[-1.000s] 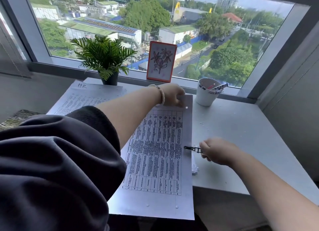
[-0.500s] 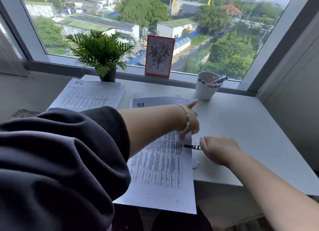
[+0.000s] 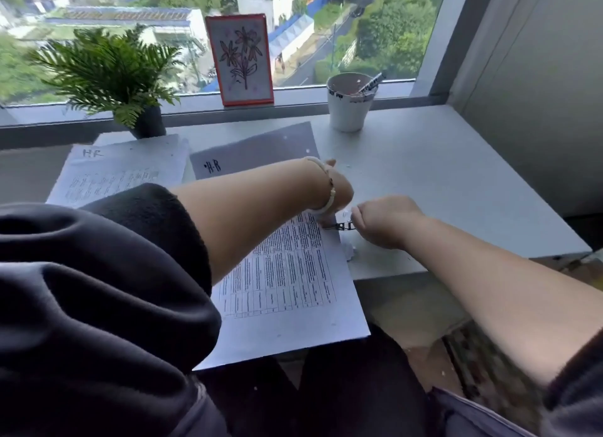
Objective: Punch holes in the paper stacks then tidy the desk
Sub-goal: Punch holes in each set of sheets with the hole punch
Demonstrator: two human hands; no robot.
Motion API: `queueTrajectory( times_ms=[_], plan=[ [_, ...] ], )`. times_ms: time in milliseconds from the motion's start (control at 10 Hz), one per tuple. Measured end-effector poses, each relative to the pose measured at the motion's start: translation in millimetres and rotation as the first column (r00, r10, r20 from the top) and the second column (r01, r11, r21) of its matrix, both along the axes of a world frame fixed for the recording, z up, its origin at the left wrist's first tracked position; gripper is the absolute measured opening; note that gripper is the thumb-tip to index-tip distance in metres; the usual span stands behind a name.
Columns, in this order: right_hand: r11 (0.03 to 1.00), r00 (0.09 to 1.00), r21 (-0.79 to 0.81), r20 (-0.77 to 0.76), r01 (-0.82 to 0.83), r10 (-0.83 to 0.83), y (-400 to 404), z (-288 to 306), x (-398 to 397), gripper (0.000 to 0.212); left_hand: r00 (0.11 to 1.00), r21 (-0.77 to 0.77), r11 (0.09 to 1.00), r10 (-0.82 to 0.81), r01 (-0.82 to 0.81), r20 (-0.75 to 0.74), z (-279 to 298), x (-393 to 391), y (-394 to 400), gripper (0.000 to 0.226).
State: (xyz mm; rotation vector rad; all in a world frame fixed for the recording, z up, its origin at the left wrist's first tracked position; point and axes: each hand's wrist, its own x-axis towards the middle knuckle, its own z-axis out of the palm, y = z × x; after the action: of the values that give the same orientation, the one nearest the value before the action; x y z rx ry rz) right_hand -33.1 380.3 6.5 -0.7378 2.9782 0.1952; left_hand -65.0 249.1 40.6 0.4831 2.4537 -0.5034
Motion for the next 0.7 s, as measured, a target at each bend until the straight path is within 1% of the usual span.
queueTrajectory(
  times_ms=[100,200,300,400,500,600,700],
  plan=[
    [1.000,1.000,-0.006,0.010,0.028,-0.028,-1,3,0,0.045,0.982,-0.042,0.983,-0.178,0.176,-0.057,-12,-9,-9,0.071],
    [1.000,1.000,0.028,-0.003,0.006,-0.006,-3,9,0,0.044,0.977,-0.172,0.963,-0.212,0.206,-0.016,-1,-6,-7,0.036],
    [0.997,0.998,0.074,0.050,0.025,-0.029,-6,20,-3,0.040,0.974,-0.171,0.966,-0.211,0.194,-0.085,19,14,-7,0.030],
    [0.995,0.991,0.091,0.121,0.048,-0.059,-7,28,-5,0.040,0.948,-0.164,0.954,-0.277,0.252,-0.157,28,21,-2,0.009],
    [0.996,0.986,0.081,0.159,0.042,-0.054,-10,33,-4,0.040,0.905,-0.194,0.920,-0.376,0.340,-0.199,32,25,1,0.012],
    [0.995,0.975,0.082,0.207,0.059,-0.074,-13,38,-3,0.038,0.909,-0.183,0.930,-0.355,0.320,-0.216,32,18,-3,0.015],
    [0.994,0.954,0.066,0.283,0.086,-0.101,-9,41,0,0.038,0.912,-0.125,0.941,-0.335,0.314,-0.235,39,18,-12,0.010]
  ],
)
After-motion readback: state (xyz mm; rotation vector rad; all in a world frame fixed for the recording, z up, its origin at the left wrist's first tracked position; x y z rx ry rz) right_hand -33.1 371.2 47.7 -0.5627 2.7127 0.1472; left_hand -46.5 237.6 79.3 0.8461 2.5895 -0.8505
